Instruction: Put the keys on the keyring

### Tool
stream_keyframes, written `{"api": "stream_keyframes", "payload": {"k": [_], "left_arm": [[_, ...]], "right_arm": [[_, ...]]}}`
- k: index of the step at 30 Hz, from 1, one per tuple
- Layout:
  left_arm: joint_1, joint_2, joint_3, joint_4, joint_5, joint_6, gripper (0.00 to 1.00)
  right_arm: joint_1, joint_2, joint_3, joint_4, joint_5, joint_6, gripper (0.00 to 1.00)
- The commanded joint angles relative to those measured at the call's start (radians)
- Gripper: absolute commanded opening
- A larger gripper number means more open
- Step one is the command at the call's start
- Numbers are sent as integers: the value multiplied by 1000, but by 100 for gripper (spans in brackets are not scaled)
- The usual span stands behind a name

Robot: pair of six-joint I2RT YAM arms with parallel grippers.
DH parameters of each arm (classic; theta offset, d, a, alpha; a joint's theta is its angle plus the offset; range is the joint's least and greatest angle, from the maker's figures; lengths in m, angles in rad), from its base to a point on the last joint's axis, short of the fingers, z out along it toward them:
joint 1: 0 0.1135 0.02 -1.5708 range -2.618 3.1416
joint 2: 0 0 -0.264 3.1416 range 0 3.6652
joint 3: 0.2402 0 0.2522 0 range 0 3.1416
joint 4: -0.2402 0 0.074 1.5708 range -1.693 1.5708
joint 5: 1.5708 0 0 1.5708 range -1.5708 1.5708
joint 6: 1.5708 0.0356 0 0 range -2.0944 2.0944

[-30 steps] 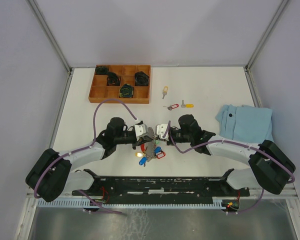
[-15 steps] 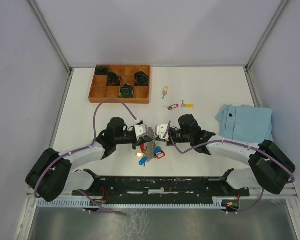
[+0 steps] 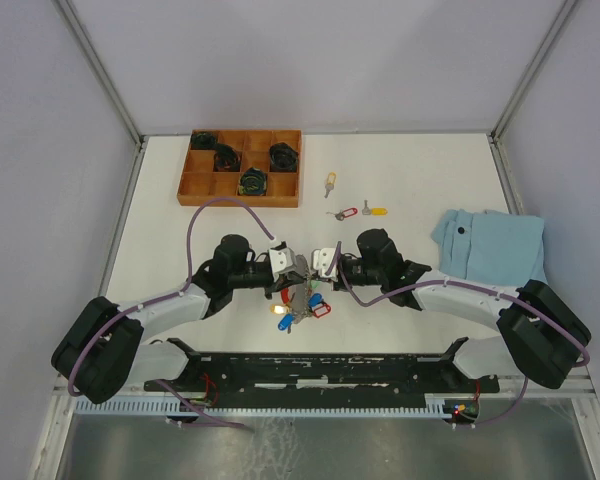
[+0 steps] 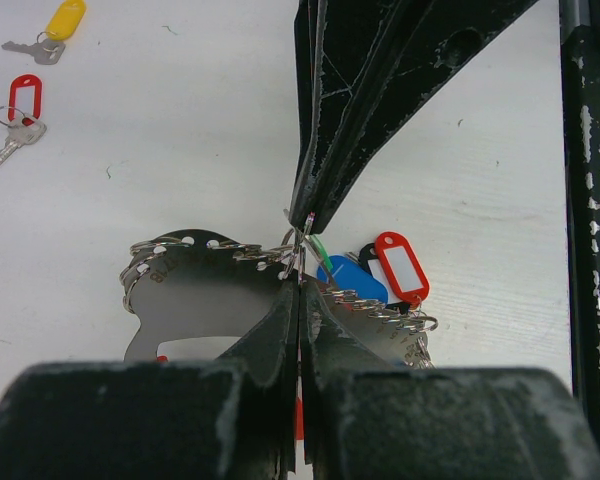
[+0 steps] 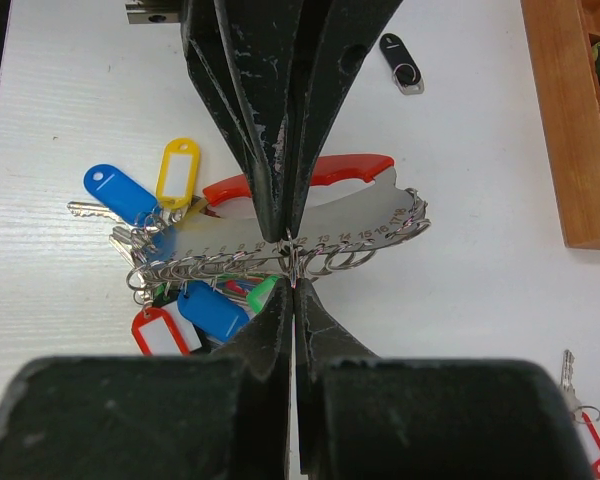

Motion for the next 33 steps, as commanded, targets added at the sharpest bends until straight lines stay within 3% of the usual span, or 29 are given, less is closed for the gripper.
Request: {"api": "stream_keyframes", "payload": {"k": [1,33], "left_arm": [[-5,-10,6,74,27,13,3],[-5,-11,1,95,67,8,3]], "right_arm": [[-5,-14,7,31,-2,15,0],[-4,22,20,65,-63,32,1]]}}
